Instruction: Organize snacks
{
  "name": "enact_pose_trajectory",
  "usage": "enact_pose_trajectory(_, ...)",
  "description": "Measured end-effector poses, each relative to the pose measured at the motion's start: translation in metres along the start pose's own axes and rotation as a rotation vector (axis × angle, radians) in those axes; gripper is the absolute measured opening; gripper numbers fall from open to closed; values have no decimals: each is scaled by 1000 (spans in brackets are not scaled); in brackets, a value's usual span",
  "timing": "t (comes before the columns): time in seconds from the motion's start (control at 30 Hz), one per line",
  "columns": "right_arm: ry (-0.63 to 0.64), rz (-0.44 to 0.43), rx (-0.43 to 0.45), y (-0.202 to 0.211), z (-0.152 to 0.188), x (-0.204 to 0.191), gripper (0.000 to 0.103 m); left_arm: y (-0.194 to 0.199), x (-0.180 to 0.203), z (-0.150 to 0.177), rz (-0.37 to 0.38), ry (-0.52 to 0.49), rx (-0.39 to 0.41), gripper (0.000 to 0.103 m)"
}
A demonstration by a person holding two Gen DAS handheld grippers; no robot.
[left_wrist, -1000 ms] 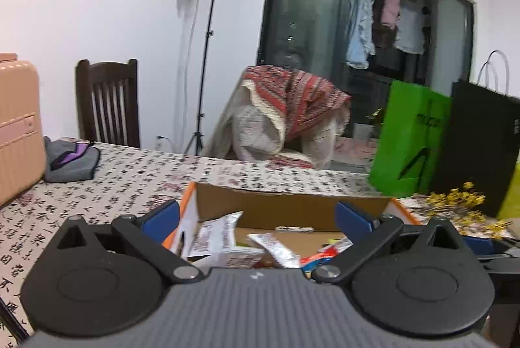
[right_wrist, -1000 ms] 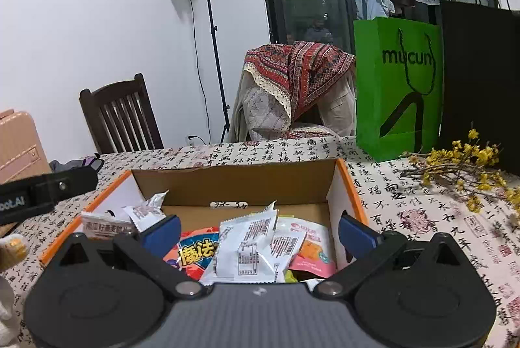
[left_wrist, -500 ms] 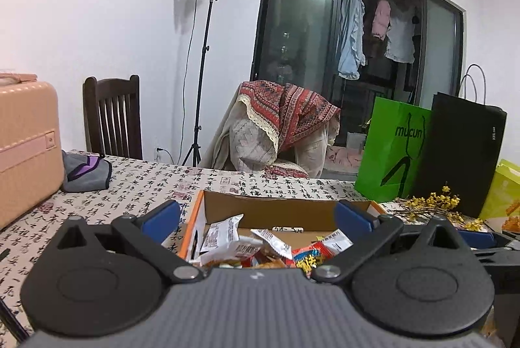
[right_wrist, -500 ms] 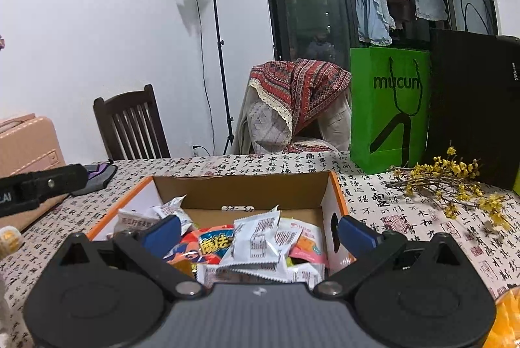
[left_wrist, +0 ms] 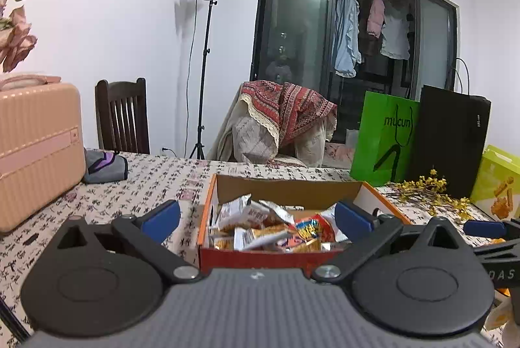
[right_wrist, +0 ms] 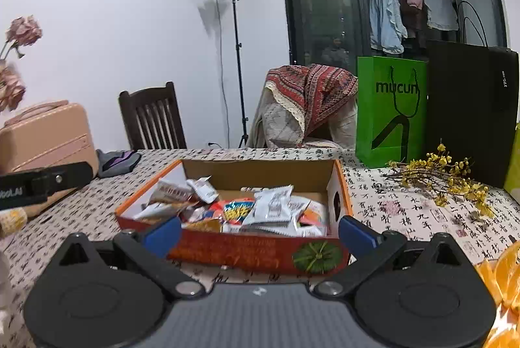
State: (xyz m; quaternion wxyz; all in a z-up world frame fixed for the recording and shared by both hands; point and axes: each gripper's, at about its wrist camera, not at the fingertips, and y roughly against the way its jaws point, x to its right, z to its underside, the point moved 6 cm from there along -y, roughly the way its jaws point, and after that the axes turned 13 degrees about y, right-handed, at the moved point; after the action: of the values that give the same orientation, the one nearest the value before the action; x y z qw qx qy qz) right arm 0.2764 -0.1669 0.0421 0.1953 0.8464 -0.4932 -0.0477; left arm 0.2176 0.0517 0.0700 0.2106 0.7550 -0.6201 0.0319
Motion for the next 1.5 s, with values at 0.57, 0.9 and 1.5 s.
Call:
enact_pose_trajectory(0.57, 5, -45, -53, 22, 58, -17, 103, 28, -32, 56, -8, -13, -101, 103)
enact_pose_trajectory(0.9, -26, -56, -111, 30, 82, -23, 103, 45, -45, 81, -34, 7, -157, 103)
enact_pose_trajectory(1.5, -38, -17, -86, 49, 78, -24, 103, 58, -34, 91, -23, -6, -171, 103)
